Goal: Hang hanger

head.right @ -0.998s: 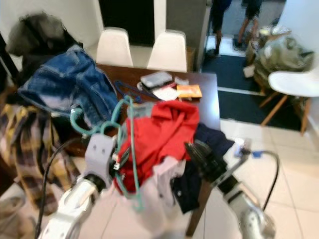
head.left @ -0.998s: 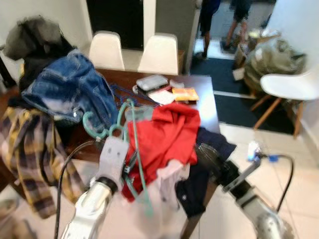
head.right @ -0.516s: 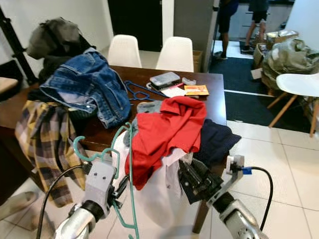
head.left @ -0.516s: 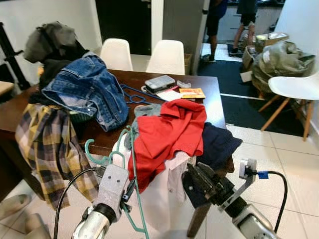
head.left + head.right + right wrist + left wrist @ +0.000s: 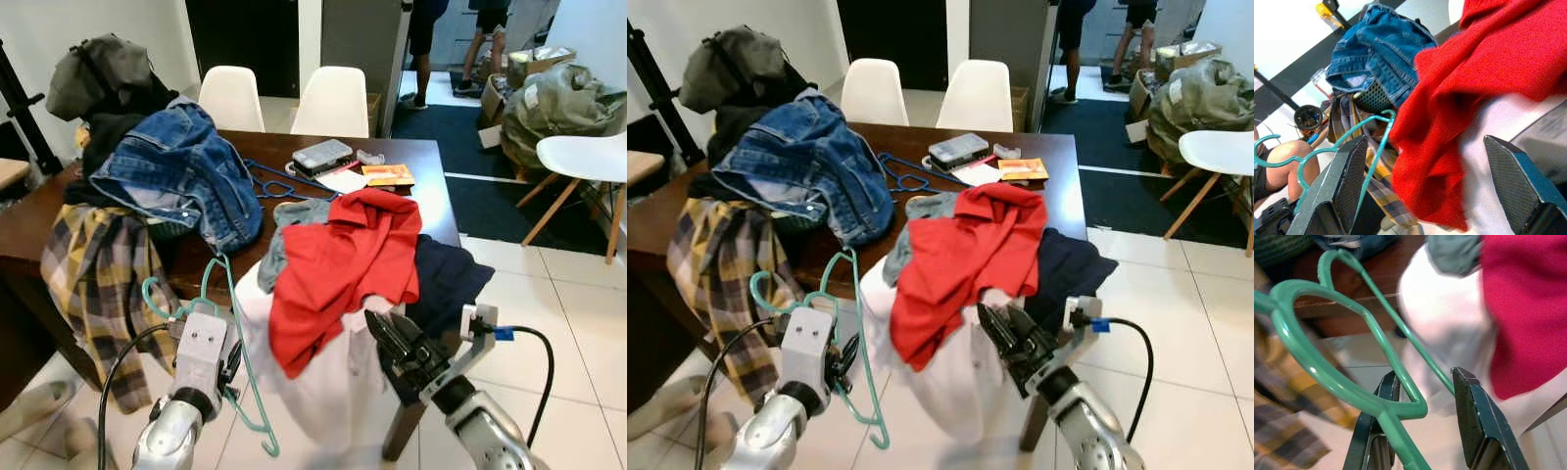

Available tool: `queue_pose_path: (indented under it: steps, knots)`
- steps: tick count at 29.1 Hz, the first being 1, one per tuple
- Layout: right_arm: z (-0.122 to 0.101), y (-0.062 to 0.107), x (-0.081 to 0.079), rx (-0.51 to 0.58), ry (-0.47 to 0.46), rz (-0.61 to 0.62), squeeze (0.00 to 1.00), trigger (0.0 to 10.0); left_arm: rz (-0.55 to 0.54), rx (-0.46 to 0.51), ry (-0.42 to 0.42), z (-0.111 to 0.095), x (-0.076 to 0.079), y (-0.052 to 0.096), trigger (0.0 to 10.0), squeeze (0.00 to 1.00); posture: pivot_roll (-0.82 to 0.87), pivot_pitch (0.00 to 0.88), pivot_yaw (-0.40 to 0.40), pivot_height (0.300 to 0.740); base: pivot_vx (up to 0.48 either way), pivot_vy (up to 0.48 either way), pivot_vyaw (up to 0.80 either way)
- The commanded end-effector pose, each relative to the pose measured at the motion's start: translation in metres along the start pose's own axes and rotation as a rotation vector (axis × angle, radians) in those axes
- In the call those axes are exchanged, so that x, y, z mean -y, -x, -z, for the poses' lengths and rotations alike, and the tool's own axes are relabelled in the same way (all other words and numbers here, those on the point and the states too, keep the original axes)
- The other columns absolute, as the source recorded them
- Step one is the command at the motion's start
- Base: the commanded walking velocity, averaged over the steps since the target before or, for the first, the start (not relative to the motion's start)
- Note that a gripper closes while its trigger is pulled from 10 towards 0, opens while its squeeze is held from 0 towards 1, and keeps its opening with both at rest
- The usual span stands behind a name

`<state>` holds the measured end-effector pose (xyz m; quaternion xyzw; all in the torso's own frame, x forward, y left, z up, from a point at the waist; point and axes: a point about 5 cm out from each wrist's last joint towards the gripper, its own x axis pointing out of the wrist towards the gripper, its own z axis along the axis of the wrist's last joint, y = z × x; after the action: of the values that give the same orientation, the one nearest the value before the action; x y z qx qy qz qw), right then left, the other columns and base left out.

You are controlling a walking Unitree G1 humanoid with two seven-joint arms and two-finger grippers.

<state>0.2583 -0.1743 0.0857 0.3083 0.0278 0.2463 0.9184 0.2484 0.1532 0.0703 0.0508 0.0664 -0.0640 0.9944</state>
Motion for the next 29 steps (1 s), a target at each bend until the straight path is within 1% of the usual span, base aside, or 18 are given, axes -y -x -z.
queue_pose_path:
  steps: [1, 2, 3, 4, 6, 8, 12, 13, 19, 20, 21, 23, 24, 25, 28, 29]
  knots:
    - [0.004, -0.005, -0.002, -0.003, -0.011, -0.001, 0.0, 10.0, -0.031, 0.007, -0.033, 0.001, -0.012, -0.001, 10.0, 0.0, -0.02, 0.0, 0.025, 0.74, 0.0, 0.281, 0.0]
    - [0.0, -0.007, -0.001, 0.016, -0.017, 0.003, 0.0, 10.0, -0.005, 0.025, -0.072, -0.003, -0.014, -0.002, 10.0, 0.0, -0.02, 0.0, 0.043, 0.74, 0.0, 0.0, 0.0]
    - [-0.003, -0.008, 0.0, 0.031, -0.022, 0.006, 0.0, 10.0, 0.015, 0.038, -0.1, -0.006, -0.015, -0.003, 10.0, 0.0, -0.02, 0.0, 0.043, 0.74, 0.0, 0.0, 0.0]
    - [-0.005, -0.008, -0.001, 0.035, -0.007, 0.008, 0.0, 10.0, 0.061, 0.057, -0.148, -0.009, -0.014, -0.002, 10.0, 0.0, -0.01, 0.0, 0.047, 0.74, 0.0, 0.0, 0.0]
    - [-0.009, -0.008, -0.001, 0.044, 0.013, 0.016, 0.0, 10.0, 0.143, 0.083, -0.217, -0.013, -0.008, 0.001, 10.0, 0.0, -0.01, 0.0, 0.05, 0.74, 0.0, 0.0, 0.0]
    - [-0.013, -0.008, 0.001, 0.055, 0.02, 0.03, 0.0, 10.0, 0.194, 0.098, -0.252, -0.015, -0.004, 0.002, 10.0, 0.0, -0.01, 0.0, 0.055, 0.74, 0.0, 0.0, 0.0]
    - [-0.016, -0.008, 0.003, 0.059, 0.023, 0.04, 0.0, 10.0, 0.201, 0.102, -0.249, -0.017, -0.004, 0.001, 10.0, 0.0, -0.01, 0.0, 0.056, 0.74, 0.0, 0.0, 0.0]
    - [-0.02, -0.009, 0.002, 0.069, 0.023, 0.044, 0.0, 10.0, 0.201, 0.113, -0.214, -0.022, -0.006, -0.003, 10.0, 0.0, -0.03, 0.0, 0.062, 0.74, 0.0, 0.0, 0.0]
    - [-0.022, -0.009, 0.002, 0.074, 0.022, 0.046, 0.0, 10.0, 0.205, 0.122, -0.201, -0.023, -0.007, -0.005, 10.0, 0.0, -0.03, 0.0, 0.062, 0.74, 0.0, 0.0, 0.0]
    - [-0.027, -0.008, 0.003, 0.093, 0.015, 0.05, 0.0, 10.0, 0.211, 0.127, -0.186, -0.026, -0.007, -0.009, 10.0, 0.0, -0.05, 0.0, 0.071, 0.74, 0.0, 0.0, 0.0]
    - [-0.027, -0.008, 0.003, 0.093, 0.015, 0.05, 0.0, 10.0, 0.211, 0.127, -0.186, -0.026, -0.007, -0.009, 10.0, 0.0, -0.05, 0.0, 0.071, 0.74, 0.0, 0.0, 0.0]
    - [-0.033, -0.007, 0.003, 0.119, 0.007, 0.053, 0.0, 10.0, 0.199, 0.129, -0.191, -0.03, -0.009, -0.016, 10.0, 0.0, -0.06, 0.0, 0.074, 0.74, 0.0, -0.458, 0.0]
    - [-0.033, -0.007, 0.003, 0.119, 0.007, 0.053, 0.0, 10.0, 0.199, 0.129, -0.191, -0.03, -0.009, -0.016, 10.0, 0.0, -0.06, 0.0, 0.074, 0.74, 0.0, -0.458, 0.0]
    - [-0.032, -0.009, 0.004, 0.113, 0.022, 0.061, 0.0, 10.0, 0.185, 0.124, -0.185, -0.031, -0.011, -0.019, 10.0, 0.0, -0.06, 0.0, 0.079, 0.74, 0.0, -0.454, 0.0]
    - [-0.032, -0.009, 0.004, 0.113, 0.022, 0.061, 0.0, 10.0, 0.185, 0.124, -0.185, -0.031, -0.011, -0.019, 10.0, 0.0, -0.06, 0.0, 0.079, 0.74, 0.0, -0.454, 0.0]
    - [-0.031, -0.013, 0.005, 0.106, 0.036, 0.064, 0.0, 10.0, 0.177, 0.123, -0.16, -0.031, -0.012, -0.02, 10.0, 0.0, -0.05, 0.0, 0.072, 0.74, 0.0, -0.454, 0.0]
